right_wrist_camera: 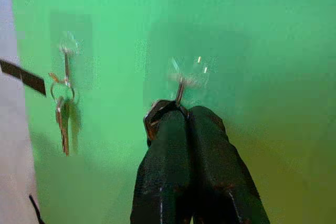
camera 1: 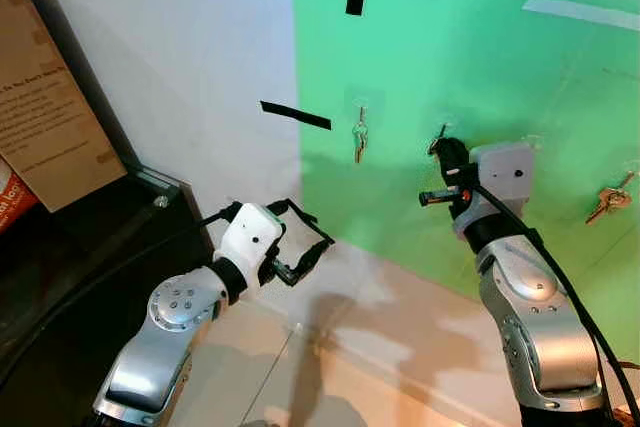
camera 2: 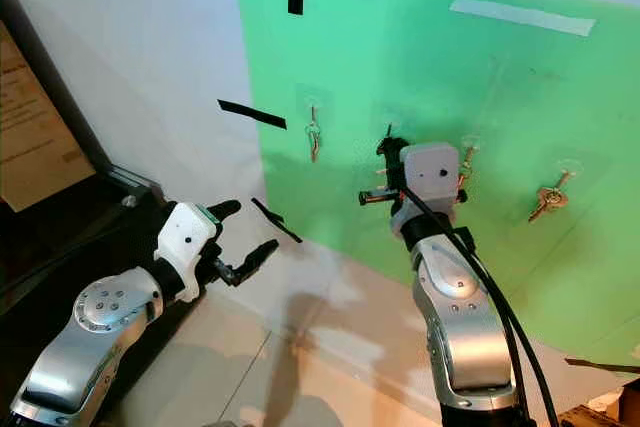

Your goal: Hang keys on a hook

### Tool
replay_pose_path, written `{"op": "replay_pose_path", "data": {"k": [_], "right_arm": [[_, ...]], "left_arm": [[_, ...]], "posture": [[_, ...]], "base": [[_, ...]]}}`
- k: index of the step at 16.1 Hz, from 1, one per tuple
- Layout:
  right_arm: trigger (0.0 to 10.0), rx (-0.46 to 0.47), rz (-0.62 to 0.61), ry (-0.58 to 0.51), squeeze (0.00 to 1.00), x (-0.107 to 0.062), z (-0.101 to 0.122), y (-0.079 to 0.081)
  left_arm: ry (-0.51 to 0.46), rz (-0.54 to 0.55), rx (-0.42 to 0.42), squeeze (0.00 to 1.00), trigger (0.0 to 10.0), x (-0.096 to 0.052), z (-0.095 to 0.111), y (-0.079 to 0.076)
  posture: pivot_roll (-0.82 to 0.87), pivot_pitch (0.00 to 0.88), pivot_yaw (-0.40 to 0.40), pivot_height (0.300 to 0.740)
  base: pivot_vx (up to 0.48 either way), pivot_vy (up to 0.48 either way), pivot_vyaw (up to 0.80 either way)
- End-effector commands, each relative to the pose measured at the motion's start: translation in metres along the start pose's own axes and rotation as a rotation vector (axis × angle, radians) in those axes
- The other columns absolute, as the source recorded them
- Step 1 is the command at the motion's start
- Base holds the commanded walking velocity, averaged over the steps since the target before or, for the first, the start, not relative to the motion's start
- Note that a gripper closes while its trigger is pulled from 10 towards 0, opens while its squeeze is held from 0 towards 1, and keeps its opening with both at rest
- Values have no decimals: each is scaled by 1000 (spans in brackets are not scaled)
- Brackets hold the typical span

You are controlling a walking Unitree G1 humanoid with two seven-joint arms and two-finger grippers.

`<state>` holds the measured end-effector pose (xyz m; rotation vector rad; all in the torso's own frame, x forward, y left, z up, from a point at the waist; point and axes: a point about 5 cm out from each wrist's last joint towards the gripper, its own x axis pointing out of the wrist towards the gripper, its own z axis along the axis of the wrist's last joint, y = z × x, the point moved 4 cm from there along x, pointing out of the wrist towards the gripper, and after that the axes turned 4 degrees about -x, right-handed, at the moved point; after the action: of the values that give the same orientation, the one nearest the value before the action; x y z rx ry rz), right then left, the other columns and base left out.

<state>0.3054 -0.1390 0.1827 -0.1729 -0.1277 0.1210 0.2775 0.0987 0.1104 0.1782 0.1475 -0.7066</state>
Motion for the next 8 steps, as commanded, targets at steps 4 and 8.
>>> {"op": "replay_pose_path", "data": {"k": [4,8], "right_arm": [[10000,18,-34,-95,0,-1,21,-5],[10000,-24,106,-11,0,-10,4,14]], "left_arm": [[1,-21,6,102,10000,-1,2,-3],[3,-27,4,102,10000,0,1,-5]], "posture": [[-60,0,50,740],[-63,0,49,740]], "base": [[0,0,0],[0,0,0]]}}
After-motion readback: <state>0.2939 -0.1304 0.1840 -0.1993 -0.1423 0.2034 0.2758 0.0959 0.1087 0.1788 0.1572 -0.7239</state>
